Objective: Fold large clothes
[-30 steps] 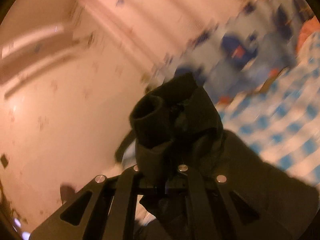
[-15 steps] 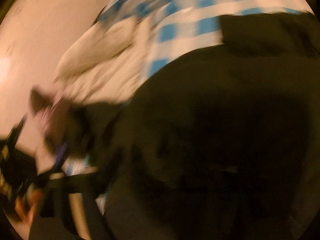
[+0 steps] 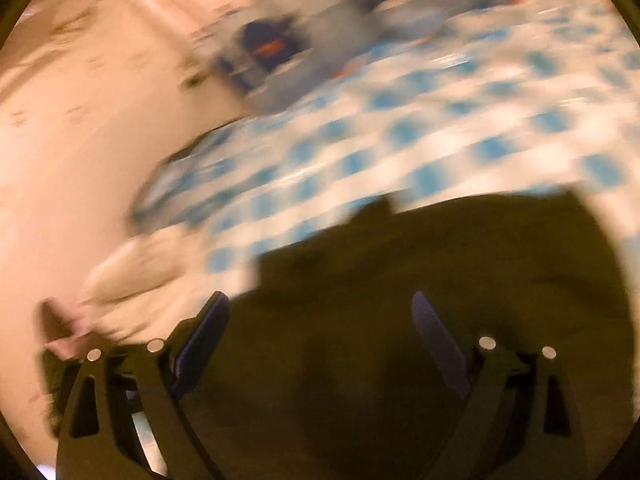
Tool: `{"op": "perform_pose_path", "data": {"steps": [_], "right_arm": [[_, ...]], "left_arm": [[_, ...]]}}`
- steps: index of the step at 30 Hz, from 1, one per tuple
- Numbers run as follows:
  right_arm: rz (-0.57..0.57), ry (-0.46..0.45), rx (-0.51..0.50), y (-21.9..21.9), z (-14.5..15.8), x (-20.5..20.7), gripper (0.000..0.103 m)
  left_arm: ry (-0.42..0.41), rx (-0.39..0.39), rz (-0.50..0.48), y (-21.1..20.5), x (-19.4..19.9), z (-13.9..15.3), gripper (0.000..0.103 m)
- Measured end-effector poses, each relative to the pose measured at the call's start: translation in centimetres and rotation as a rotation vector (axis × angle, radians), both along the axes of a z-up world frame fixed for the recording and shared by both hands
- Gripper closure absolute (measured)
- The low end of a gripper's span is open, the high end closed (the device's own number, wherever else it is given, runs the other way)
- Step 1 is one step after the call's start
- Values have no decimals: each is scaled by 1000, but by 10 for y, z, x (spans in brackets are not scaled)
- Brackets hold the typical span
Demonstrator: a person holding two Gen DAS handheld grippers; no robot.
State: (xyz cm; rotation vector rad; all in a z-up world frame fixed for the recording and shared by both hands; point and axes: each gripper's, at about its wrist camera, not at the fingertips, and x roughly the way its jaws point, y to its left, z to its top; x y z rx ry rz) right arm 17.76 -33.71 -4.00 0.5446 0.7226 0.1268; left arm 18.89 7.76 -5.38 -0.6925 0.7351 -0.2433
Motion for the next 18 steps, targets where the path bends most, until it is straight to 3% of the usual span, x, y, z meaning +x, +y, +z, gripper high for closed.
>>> {"op": "perform_pose_path", "data": {"steps": [2, 4, 5, 7, 9, 12, 16, 18], "right_arm": [[-64, 28, -57, -29, -5, -5, 14], [-94, 81, -122, -45, -17, -1, 13], [-78, 159, -143, -51, -37, 8, 13], [-12, 279, -126, -57, -78, 20, 12], [20, 272, -147, -53, -89, 20, 7], [30, 293, -193, -48, -89, 22, 7], [39, 294, -167, -52, -77, 12, 7], [4, 162, -142, -48, -49, -12, 7]], "left_arm": [[13, 84, -98, -33, 9, -11, 14], [117, 234, -138, -58, 21, -29, 14], [227, 326, -176, -70, 29, -50, 14], [307, 340, -206, -75, 33, -75, 14], [316, 389, -229, -81, 33, -81, 14], [313, 377, -226, -79, 29, -72, 14], [218, 258, -174, -43, 11, -26, 14], [104, 186, -63, 5, -11, 14, 14]]}}
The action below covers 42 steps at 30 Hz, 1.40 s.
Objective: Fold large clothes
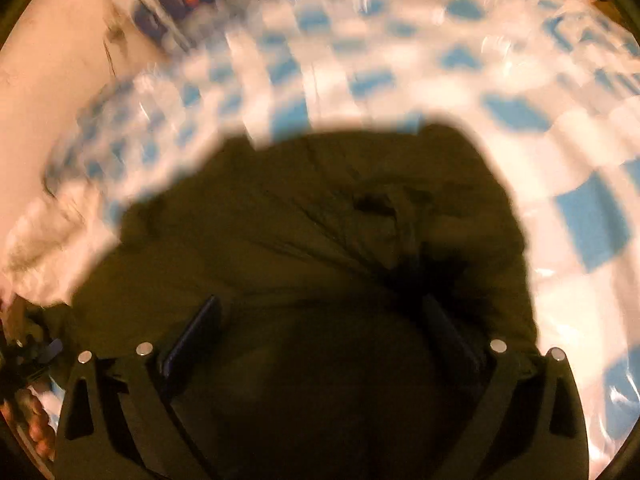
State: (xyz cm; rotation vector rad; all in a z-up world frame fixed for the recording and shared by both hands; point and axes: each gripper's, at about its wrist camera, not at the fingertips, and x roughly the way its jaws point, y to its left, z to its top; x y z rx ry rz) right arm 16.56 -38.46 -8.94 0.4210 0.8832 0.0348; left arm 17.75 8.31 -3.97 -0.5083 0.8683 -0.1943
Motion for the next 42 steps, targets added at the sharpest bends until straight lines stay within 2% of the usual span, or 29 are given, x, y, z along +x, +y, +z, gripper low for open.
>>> {"op": "perform_pose_path", "data": {"steps": [1, 2, 3, 5, 7, 8, 11, 14, 18, 20, 23, 26, 28, 29, 30, 31, 37, 40, 42], "right_arm": [[20, -51, -3, 9, 13, -9, 7], [84, -104, -16, 30, 29, -18, 7], [147, -132, -11, 51, 40, -22, 7], [340, -156, 52, 112, 58, -28, 7], [543, -134, 185, 179, 63, -29, 7], [667, -96, 300, 223, 61, -28, 7], [863, 22, 539, 336, 43, -21, 7], [905, 131, 639, 427, 16, -6, 7], [840, 239, 720, 493, -22, 21, 7], [778, 276, 769, 504, -38, 31, 7], [721, 234, 832, 504, -45, 43, 7], [730, 170, 878, 511, -36, 53, 8], [749, 194, 858, 525, -35, 57, 15], [755, 202, 845, 532, -35, 58, 44], [756, 206, 820, 536, -35, 57, 89], [765, 217, 801, 541, -34, 57, 93], [850, 88, 681, 538, 9, 39, 96], [882, 8, 616, 508, 49, 35, 96], [895, -48, 537, 475, 82, 34, 96]], "left_arm": [[-72, -47, 71, 31, -17, 19, 14], [-108, -70, 113, 50, -26, 29, 14], [-160, -102, 196, 84, -45, 42, 14], [-238, -145, 335, 144, -75, 59, 14], [-287, -162, 440, 186, -101, 66, 14], [-325, -181, 512, 210, -121, 69, 14], [-394, -230, 614, 247, -151, 72, 12], [-423, -213, 671, 265, -167, 78, 12], [-409, -249, 654, 280, -167, 73, 11], [-412, -270, 656, 282, -166, 70, 11], [-426, -289, 664, 284, -164, 65, 11], [-425, -301, 666, 286, -165, 63, 11], [-423, -323, 667, 287, -167, 60, 11], [-422, -332, 668, 288, -167, 59, 11], [-423, -336, 670, 288, -167, 59, 11], [-424, -335, 674, 288, -168, 60, 11], [-412, -306, 667, 287, -167, 62, 11], [-387, -273, 626, 279, -159, 63, 10], [-368, -243, 591, 270, -150, 65, 10]]}}
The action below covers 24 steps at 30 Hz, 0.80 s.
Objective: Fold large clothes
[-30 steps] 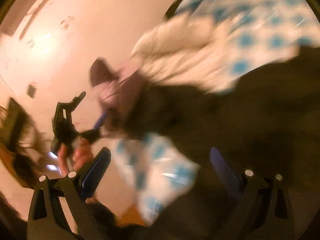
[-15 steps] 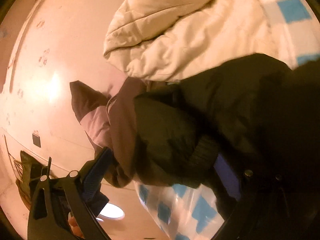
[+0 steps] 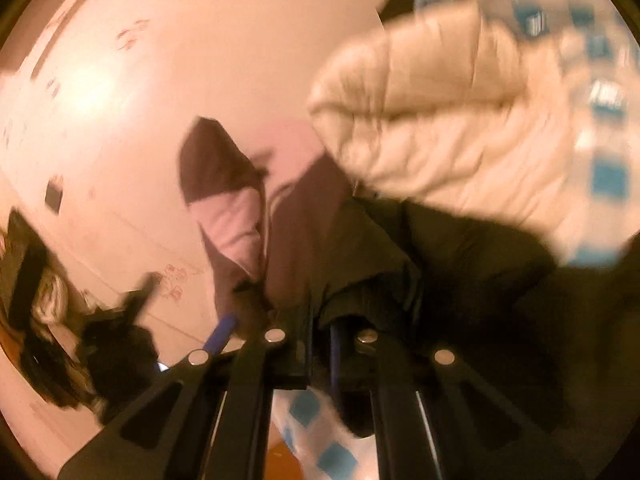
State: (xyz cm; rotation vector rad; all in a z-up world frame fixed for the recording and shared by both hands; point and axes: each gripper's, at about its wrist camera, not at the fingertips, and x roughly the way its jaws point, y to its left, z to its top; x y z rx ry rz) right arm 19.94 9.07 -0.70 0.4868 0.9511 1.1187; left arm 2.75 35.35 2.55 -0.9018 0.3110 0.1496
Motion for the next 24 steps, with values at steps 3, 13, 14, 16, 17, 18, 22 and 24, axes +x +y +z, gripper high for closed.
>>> {"op": "perform_pose_path", "data": {"steps": [3, 13, 14, 16, 17, 18, 22, 24], "right_arm": [[-46, -86, -58, -53, 39, 0, 96], [-315, -213, -206, -256, 126, 11, 96], [-338, -215, -223, -273, 127, 11, 96], [-369, -206, -246, -304, 125, 11, 96], [-380, -205, -250, -313, 124, 10, 96], [-394, -202, -250, -328, 122, 9, 96], [-461, -187, -230, -382, 115, 1, 96], [-504, -174, -224, -417, 110, -5, 96]], "left_arm": [[38, 61, -50, -22, 15, 3, 10], [167, 238, -241, -123, 75, -3, 10], [177, 248, -260, -132, 79, -6, 10], [214, 265, -318, -156, 96, -17, 10], [231, 266, -343, -166, 103, -23, 10], [257, 259, -379, -181, 113, -32, 10], [302, 245, -456, -216, 131, -52, 10], [314, 286, -477, -234, 136, -55, 10]]}}
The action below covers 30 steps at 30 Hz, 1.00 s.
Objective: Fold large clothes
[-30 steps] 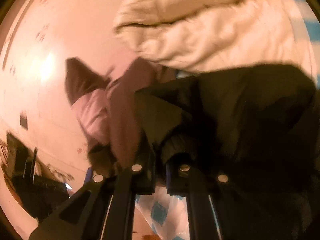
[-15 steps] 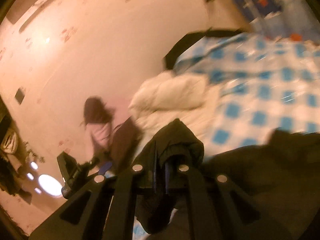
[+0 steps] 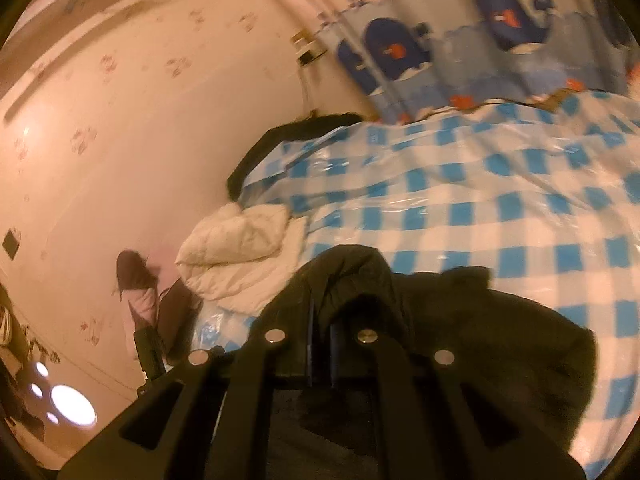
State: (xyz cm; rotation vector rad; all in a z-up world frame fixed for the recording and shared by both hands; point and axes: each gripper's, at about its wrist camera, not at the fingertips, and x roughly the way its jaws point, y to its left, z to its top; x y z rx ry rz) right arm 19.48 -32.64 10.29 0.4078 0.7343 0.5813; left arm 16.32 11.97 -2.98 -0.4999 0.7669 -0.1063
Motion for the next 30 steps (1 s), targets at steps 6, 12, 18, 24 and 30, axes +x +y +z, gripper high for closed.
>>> {"op": "perform_pose_path", "data": {"steps": [6, 12, 18, 24, 30], "right_arm": [[-109, 85, 11, -79, -38, -8, 96], [-188, 307, -52, -125, -145, 11, 96], [-228, 321, 55, -152, -180, 2, 96], [-221, 281, 28, -165, -149, -6, 96], [-154, 490, 18, -145, -226, 16, 92]], "left_arm": [[30, 60, -37, -30, 14, -13, 10], [169, 184, -82, -56, 43, -52, 10], [138, 140, -111, -60, 41, -41, 10], [49, 139, -71, -66, 54, -19, 10], [242, 192, -78, -65, 86, -92, 9]]}}
